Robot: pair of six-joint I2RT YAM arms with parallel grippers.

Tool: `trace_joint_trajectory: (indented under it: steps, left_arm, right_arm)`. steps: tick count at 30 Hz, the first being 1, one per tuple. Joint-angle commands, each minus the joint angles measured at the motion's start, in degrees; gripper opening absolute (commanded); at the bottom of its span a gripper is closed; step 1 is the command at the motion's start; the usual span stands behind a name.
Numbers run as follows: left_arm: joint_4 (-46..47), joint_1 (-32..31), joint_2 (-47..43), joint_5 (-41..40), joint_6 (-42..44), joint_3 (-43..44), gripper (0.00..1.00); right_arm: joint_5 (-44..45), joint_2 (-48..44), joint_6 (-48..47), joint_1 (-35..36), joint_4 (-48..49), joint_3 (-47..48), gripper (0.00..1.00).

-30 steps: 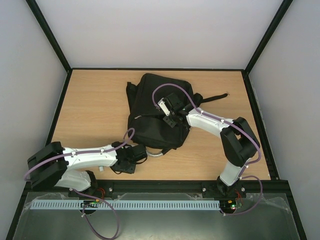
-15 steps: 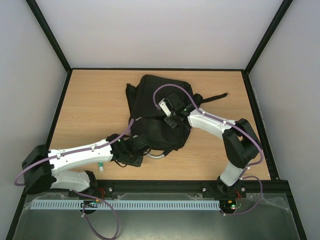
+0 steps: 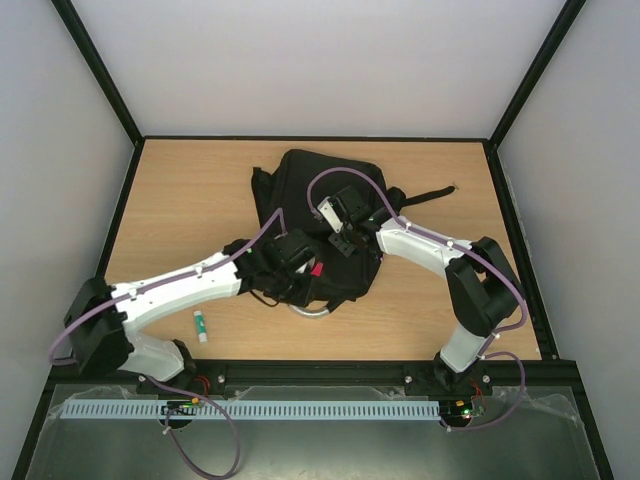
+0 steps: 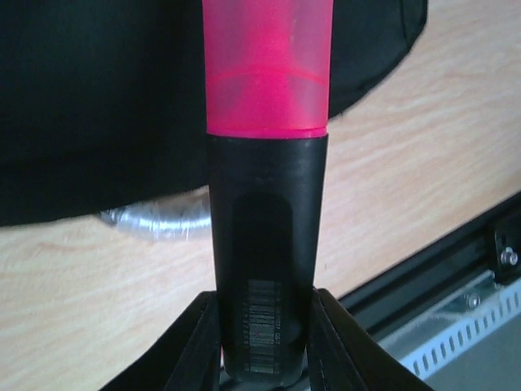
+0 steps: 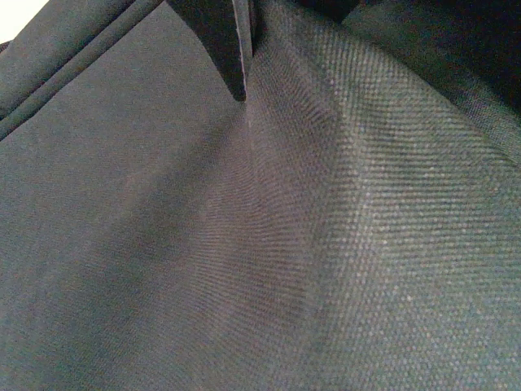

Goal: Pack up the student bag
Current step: Place the stationery in the student bag.

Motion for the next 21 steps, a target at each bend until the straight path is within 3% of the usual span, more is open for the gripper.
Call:
trace_joint_trajectory:
  steps: [1, 11, 21]
  left_arm:
    - [7.74, 4.27, 4.49, 3.76, 2.61, -0.4, 0.1]
    - [17.29, 16.66, 12.79, 11.95, 3.16, -1.97, 0.09]
    - [18.78, 20.24, 19.41, 7.88, 1.15, 0.85, 0.08]
  right_arm:
    - [-2.93, -2.42, 0.46, -0.24, -4.87, -1.0, 0.01]
    - [-5.71, -3.42, -0.21, -0.25, -4.81, -1.43, 0.01]
    - [-6.28, -3.43, -0.57, -0.27, -4.88, -1.44, 0.01]
